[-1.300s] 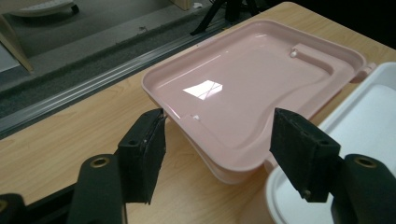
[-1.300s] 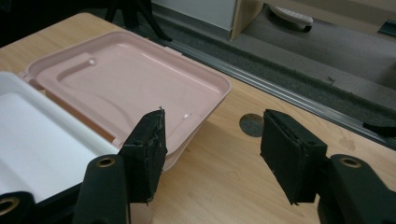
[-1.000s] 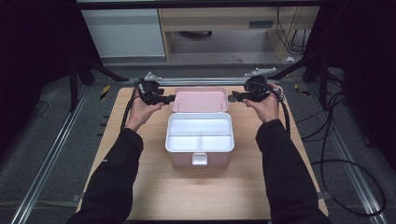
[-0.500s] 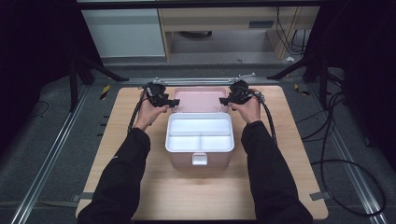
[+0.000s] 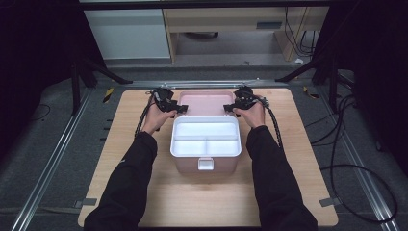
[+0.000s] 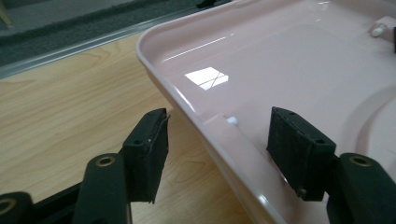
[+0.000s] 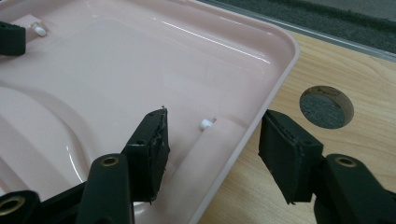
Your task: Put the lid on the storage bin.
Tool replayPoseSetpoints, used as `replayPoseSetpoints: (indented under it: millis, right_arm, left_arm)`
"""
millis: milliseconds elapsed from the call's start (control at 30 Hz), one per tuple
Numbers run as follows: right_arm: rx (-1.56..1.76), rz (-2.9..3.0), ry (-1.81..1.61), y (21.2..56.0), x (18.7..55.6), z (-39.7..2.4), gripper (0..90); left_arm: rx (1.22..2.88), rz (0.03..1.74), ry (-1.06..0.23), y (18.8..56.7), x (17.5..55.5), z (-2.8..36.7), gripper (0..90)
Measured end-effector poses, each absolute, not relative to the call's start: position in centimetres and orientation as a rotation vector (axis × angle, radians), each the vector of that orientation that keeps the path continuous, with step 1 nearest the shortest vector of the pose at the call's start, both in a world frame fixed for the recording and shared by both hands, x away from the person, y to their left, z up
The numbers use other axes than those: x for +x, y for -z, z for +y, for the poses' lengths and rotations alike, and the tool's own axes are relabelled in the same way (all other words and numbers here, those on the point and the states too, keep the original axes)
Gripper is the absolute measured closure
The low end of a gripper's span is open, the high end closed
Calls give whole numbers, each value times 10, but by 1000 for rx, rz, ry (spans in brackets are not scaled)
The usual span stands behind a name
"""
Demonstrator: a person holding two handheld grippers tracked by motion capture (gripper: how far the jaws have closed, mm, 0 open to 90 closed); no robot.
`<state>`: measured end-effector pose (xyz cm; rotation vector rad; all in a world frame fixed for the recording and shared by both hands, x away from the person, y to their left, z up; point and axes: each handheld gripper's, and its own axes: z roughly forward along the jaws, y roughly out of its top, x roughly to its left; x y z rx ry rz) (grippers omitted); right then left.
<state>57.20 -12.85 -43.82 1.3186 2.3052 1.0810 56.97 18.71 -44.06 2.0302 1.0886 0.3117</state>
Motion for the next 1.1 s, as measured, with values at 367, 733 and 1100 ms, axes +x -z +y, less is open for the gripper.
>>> replayPoseSetpoints:
  millis: [367,733,1100]
  right_arm:
    - [1336,2301,-1091,434,570,-130,465]
    - [1286,2238,-1174,410,557,-135,477]
    - [1206,2186,-1243,378,535,-139,487]
  left_arm:
    - [1935,1095,-288,439,568,195,432]
    - [1885,1028,-354,411,553,198,455]
    - [1884,938,-416,381,528,202,471]
